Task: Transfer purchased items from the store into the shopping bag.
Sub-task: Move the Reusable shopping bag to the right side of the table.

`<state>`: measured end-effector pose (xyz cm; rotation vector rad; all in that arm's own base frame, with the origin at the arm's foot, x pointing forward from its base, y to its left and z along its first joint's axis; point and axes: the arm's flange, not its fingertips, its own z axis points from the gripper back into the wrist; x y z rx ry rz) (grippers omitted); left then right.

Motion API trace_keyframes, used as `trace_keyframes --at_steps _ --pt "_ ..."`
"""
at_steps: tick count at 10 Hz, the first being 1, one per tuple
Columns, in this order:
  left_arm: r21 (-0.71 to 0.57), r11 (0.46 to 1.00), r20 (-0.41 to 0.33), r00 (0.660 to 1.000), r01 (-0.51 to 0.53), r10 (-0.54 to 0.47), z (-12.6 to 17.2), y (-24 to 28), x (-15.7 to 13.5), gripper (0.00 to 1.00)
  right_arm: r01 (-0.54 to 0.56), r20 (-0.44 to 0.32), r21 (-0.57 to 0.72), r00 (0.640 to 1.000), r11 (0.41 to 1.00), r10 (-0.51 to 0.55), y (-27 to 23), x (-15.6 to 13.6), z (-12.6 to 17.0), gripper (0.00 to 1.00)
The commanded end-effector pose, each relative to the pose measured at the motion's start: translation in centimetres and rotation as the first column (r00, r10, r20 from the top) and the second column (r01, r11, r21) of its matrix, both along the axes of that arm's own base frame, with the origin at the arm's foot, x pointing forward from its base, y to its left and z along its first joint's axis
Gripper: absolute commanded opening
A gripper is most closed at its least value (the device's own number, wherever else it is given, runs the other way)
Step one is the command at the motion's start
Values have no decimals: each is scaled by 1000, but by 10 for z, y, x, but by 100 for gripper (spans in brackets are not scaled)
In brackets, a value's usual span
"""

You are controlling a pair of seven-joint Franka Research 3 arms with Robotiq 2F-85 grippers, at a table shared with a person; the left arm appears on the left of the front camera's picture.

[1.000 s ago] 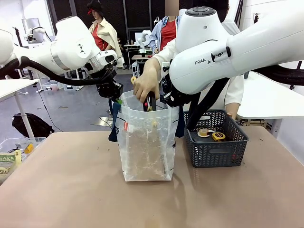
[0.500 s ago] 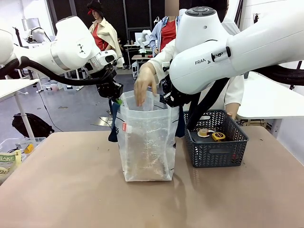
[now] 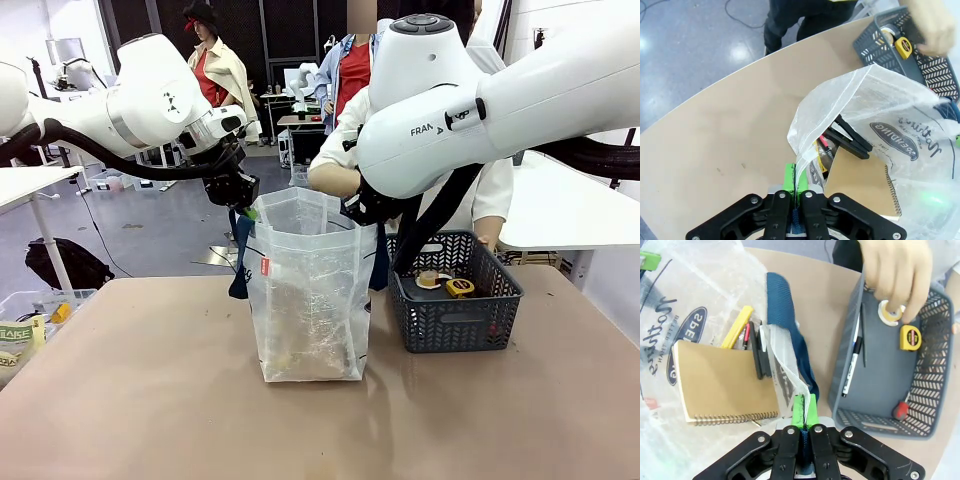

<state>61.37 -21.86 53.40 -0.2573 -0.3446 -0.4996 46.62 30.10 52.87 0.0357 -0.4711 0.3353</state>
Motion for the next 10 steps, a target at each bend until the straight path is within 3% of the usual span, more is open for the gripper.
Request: trace_keyframes --at_steps 1,10 --pt "-4 1000 2 1000 -7 7 1 3 1 0 -1 -7 14 1000 1000 1 -2 -2 0 0" --pt "-4 1000 2 1000 -7 7 1 3 1 0 -1 -7 14 1000 1000 1 -2 -2 0 0"
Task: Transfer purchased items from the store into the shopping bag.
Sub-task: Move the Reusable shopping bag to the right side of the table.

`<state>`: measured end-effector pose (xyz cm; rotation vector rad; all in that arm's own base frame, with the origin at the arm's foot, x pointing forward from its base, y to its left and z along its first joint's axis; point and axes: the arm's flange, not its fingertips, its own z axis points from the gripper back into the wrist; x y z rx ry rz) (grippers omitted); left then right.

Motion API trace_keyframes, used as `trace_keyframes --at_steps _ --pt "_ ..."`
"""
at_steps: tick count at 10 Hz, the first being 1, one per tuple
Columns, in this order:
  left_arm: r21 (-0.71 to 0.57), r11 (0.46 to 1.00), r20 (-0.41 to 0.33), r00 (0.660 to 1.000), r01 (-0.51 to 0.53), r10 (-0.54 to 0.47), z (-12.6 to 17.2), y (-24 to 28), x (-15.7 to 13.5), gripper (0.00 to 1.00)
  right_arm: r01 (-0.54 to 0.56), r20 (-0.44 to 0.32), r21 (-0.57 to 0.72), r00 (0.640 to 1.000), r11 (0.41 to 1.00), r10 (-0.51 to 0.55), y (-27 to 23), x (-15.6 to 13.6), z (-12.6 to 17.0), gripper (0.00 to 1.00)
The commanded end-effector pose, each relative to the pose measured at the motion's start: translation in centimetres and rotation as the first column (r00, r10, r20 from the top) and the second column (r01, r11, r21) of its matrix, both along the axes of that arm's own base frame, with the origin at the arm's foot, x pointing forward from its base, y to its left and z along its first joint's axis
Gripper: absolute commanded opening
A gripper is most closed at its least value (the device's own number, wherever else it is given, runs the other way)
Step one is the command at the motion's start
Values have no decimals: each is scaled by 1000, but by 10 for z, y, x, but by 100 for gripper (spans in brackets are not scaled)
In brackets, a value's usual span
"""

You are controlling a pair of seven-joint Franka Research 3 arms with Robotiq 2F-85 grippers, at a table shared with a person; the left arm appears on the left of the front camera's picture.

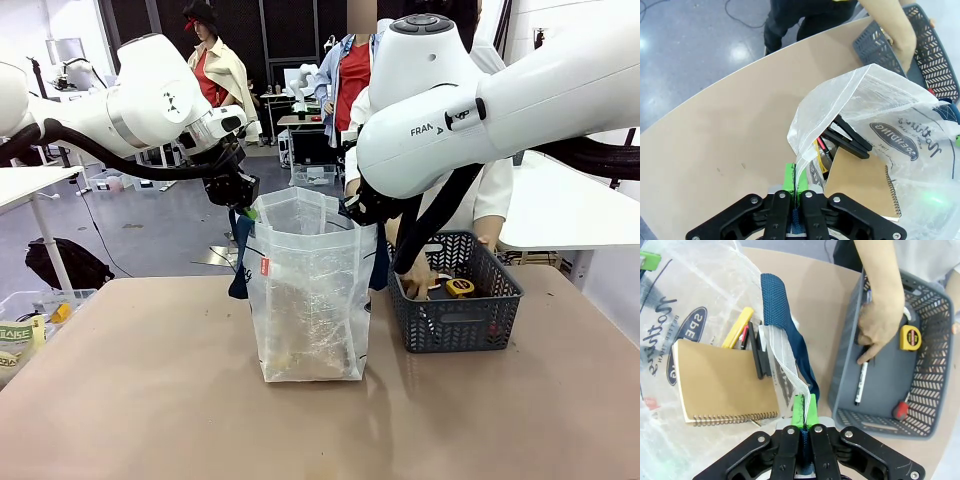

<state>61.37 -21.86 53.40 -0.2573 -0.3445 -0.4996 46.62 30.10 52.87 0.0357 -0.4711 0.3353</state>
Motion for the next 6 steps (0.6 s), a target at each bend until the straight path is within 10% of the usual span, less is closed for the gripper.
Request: trace_keyframes --at_steps 1,6 --pt "-4 1000 2 1000 -7 7 1 3 1 0 -1 -7 14 1000 1000 1 -2 -2 0 0" --pt "-4 1000 2 1000 -7 7 1 3 1 0 -1 -7 14 1000 1000 1 -2 -2 0 0"
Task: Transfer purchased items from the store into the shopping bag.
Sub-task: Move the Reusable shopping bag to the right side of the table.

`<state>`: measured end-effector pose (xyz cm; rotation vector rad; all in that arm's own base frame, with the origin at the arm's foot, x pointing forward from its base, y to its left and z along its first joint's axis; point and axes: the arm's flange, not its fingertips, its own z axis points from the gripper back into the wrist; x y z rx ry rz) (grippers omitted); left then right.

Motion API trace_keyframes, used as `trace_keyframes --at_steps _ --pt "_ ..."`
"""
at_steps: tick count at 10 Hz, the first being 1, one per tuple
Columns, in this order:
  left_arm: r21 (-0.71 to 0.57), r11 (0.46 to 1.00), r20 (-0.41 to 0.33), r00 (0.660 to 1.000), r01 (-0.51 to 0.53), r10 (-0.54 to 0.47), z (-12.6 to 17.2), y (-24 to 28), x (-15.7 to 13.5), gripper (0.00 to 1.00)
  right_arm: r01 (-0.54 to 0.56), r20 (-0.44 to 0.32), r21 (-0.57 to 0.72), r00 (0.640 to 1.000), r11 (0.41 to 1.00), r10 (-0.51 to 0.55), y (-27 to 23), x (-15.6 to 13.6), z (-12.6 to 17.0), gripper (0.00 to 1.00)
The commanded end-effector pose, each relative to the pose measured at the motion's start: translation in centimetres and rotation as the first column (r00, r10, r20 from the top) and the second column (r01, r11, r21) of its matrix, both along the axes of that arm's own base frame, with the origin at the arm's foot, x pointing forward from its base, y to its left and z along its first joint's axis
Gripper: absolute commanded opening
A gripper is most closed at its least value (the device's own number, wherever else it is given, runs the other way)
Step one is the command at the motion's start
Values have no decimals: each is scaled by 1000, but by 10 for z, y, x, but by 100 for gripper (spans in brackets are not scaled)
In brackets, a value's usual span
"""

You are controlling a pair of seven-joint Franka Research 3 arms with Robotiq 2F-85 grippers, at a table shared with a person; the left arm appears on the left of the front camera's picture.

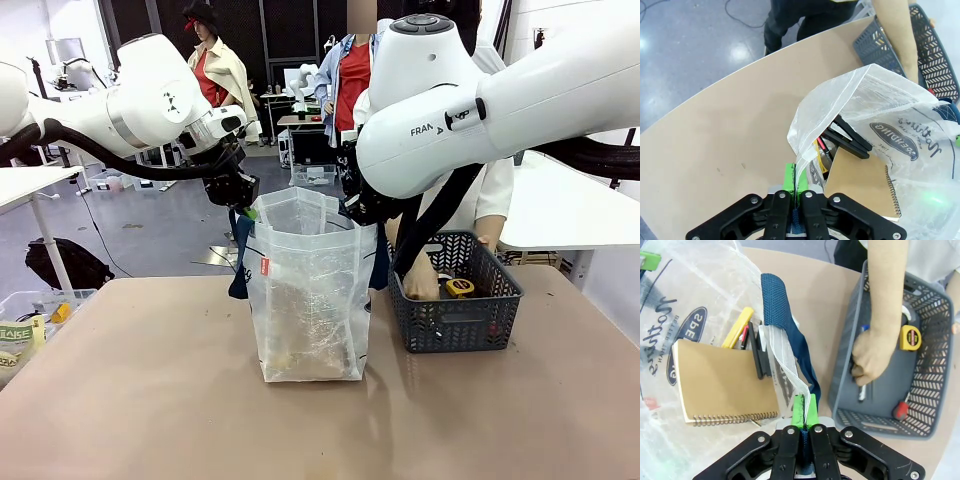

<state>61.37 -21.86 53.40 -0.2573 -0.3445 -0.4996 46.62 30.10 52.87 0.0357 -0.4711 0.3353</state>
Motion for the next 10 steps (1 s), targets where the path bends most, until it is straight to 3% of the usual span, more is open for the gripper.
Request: trace_keyframes --at_steps 1,10 --pt "-4 1000 2 1000 -7 7 1 3 1 0 -1 -7 14 1000 1000 1 -2 -2 0 0" --pt "-4 1000 2 1000 -7 7 1 3 1 0 -1 -7 14 1000 1000 1 -2 -2 0 0"
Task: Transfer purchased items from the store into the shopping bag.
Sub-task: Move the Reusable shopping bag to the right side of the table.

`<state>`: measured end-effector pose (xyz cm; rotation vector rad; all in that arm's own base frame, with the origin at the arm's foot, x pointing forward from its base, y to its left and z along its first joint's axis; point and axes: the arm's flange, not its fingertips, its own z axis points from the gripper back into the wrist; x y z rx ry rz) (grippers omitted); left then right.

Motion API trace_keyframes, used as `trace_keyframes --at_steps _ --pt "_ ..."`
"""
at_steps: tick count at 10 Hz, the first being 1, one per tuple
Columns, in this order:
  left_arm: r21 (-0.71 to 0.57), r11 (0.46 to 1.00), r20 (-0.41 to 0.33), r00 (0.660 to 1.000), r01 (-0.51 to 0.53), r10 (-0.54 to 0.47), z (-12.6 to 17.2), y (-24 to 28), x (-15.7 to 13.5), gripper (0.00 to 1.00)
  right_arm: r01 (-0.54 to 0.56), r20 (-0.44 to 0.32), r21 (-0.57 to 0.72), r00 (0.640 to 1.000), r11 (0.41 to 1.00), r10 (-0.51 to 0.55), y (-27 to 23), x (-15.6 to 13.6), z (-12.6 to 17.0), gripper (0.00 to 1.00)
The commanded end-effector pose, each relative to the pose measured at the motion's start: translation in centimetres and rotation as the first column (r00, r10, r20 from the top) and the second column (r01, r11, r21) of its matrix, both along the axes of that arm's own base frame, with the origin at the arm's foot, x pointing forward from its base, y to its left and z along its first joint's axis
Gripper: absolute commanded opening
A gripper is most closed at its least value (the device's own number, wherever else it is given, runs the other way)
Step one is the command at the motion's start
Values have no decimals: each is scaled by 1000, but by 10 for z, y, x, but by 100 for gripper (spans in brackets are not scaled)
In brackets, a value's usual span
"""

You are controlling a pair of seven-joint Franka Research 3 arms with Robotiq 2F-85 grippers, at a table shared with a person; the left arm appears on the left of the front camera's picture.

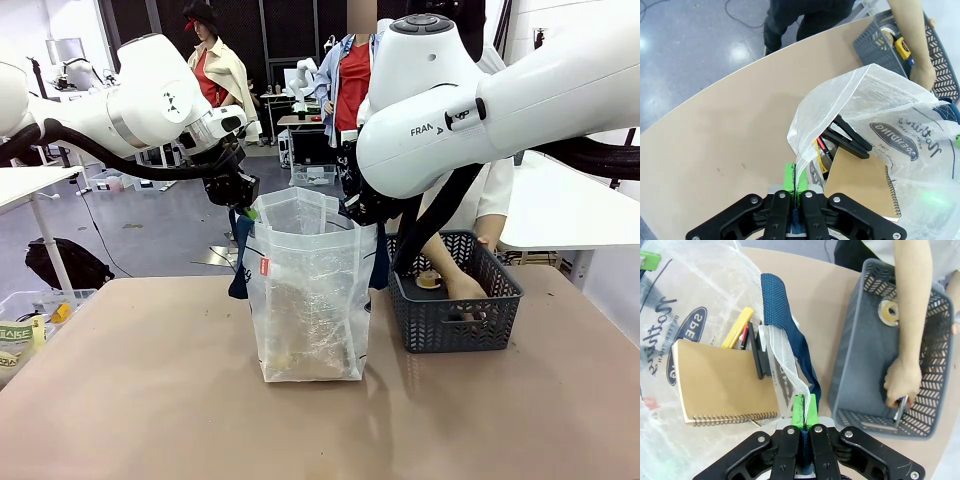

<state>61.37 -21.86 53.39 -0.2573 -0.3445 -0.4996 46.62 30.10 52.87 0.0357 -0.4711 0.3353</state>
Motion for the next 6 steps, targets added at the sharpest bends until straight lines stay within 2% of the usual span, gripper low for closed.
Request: trace_keyframes --at_steps 1,6 --pt "-4 1000 2 1000 -7 7 1 3 1 0 -1 -7 14 1000 1000 1 -2 -2 0 0" --pt "-4 1000 2 1000 -7 7 1 3 1 0 -1 -7 14 1000 1000 1 -2 -2 0 0"
